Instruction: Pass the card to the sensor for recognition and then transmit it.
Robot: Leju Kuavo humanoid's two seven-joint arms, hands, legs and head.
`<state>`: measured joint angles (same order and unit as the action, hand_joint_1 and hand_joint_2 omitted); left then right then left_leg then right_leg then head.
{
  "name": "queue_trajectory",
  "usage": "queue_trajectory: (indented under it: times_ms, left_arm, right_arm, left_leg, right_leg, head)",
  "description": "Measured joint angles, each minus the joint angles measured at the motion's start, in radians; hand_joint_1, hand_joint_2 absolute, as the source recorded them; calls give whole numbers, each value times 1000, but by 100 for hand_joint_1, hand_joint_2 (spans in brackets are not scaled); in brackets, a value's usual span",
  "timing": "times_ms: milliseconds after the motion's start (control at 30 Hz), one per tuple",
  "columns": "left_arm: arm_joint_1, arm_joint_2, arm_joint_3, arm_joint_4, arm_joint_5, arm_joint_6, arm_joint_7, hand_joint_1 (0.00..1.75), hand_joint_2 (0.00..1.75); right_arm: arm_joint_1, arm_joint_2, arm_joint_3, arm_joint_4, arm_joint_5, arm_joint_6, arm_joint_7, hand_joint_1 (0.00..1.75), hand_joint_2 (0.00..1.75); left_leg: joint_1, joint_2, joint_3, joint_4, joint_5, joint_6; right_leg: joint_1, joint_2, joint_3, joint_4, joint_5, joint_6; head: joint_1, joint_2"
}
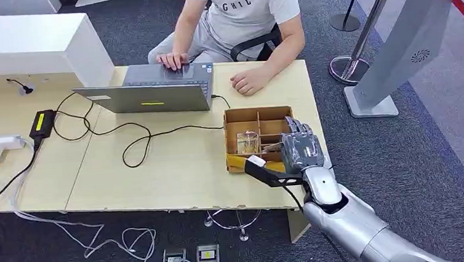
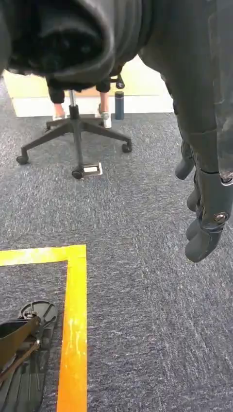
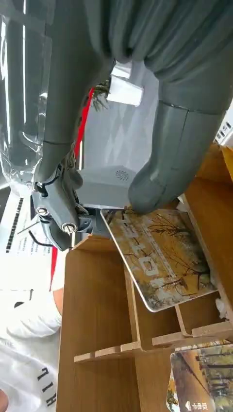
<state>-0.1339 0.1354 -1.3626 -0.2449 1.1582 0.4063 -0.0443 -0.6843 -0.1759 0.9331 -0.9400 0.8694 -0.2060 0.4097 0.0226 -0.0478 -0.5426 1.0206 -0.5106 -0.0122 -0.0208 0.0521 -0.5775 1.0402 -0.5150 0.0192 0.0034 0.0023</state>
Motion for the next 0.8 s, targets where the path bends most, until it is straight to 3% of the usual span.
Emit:
queue_trajectory:
  times_ms: [800]
  left_arm:
    - [0,5,0,0,-17,-11,-1,0,0]
  right_arm:
    - [0,4,12,10,-27,-14,-27,175,175]
  left_leg:
    - [0,0,0,0,0,0]
  right_leg:
    - [0,0,0,0,0,0]
  head:
    - [0,0]
